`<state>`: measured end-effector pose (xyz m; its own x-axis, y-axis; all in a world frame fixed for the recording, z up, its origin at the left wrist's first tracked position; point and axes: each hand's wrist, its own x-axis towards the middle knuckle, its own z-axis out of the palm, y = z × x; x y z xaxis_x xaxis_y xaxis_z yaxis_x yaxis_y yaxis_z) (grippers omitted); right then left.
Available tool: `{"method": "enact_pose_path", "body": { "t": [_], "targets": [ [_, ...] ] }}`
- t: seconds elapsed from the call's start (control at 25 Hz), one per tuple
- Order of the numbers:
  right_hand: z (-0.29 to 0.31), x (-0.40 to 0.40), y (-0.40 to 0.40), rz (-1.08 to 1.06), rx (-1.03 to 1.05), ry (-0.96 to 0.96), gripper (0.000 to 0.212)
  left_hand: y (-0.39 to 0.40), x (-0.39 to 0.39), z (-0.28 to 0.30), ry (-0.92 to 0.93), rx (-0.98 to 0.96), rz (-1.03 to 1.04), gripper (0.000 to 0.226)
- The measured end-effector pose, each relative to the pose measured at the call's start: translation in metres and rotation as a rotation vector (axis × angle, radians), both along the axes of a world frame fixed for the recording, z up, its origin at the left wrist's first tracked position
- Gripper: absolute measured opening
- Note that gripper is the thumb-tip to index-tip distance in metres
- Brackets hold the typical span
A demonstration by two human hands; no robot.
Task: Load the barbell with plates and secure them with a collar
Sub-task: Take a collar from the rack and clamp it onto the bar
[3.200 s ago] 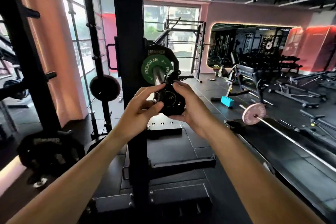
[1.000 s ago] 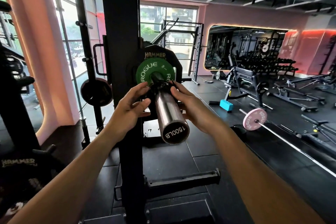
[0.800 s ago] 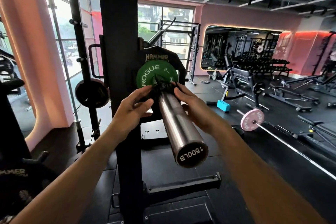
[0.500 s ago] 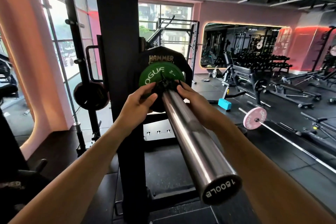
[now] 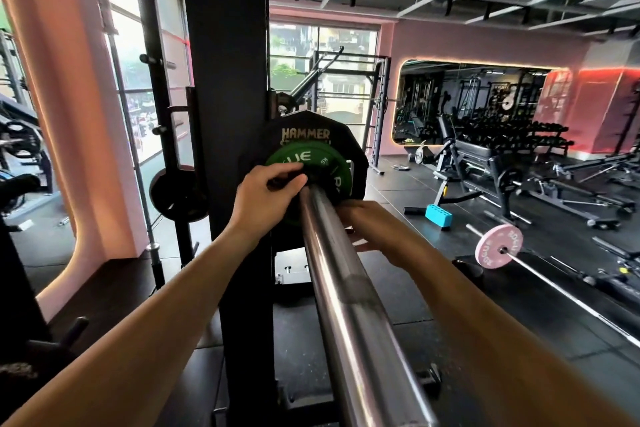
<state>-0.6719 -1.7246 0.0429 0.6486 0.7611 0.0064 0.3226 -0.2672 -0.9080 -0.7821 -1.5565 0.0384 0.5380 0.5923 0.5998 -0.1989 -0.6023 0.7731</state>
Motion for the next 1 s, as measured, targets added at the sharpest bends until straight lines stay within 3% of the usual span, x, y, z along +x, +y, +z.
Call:
{"method": "enact_pose_path", "body": {
  "t": [0.12,0.36,0.52,0.68,0.8,1.0],
  "targets": [
    [0.002,0.010,0.003,0.004,0.016,0.098,0.035,0.004,0.001,0.008,0.033,-0.137,-0.068,0.021],
    [0.022,0.018,0.014,-0.042,0.101,0.250,0.088,0.007,0.000,0.010,0.050,-0.222,-0.132,0.020],
    [0.028,0.019,0.017,-0.049,0.095,0.235,0.081,0.008,-0.002,0.002,0.019,-0.275,-0.154,0.016],
    [0.038,0.009,0.026,-0.074,0.059,0.164,0.103,0.012,-0.005,-0.003,0.036,-0.297,-0.155,0.013],
    [0.039,0.004,0.033,-0.100,0.058,0.124,0.092,0.013,-0.007,-0.001,0.047,-0.284,-0.152,0.014],
    [0.038,0.010,0.026,-0.104,0.099,0.274,0.054,0.015,-0.005,-0.003,0.059,-0.273,-0.114,0.014]
  ]
}}
